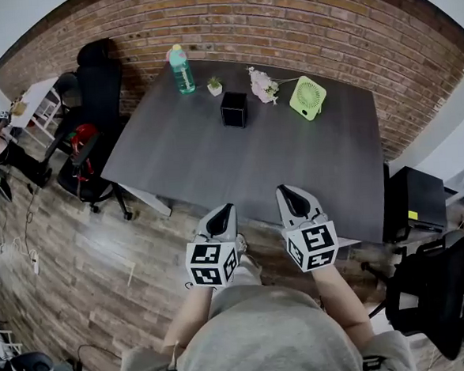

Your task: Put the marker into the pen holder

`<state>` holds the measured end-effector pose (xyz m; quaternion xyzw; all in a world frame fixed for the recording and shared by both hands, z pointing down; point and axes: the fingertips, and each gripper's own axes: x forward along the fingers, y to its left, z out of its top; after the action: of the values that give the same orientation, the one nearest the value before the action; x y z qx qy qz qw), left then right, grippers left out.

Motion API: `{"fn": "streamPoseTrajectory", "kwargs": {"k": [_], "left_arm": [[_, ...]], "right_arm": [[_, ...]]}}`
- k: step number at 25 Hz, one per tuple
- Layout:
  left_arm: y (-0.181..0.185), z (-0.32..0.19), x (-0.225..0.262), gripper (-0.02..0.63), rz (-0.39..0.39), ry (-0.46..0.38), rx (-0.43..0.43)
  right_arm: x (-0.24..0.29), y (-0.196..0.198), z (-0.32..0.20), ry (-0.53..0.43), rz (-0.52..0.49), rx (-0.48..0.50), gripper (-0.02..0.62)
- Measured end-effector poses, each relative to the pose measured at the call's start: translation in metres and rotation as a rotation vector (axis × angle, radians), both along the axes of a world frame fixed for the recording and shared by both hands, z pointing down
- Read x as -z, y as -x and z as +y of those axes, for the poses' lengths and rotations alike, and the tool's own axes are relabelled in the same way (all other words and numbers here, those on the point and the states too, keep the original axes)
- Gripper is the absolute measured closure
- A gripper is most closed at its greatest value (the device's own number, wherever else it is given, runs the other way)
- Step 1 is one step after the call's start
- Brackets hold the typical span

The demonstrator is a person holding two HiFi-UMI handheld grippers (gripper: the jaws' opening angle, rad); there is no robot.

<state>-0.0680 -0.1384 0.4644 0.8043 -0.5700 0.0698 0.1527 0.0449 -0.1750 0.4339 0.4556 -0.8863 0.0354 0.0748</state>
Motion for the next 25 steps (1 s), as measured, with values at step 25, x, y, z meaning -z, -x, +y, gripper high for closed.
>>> {"fn": "streamPoseTrajectory", "kwargs": {"k": [25], "left_arm": [[-0.034,0.04,-0.002,0.584,-0.006,-0.006,-0.064]], "right_arm": [[-0.005,-0.024,0.055,-0.011,-0.028,-0.033,0.594]]}}
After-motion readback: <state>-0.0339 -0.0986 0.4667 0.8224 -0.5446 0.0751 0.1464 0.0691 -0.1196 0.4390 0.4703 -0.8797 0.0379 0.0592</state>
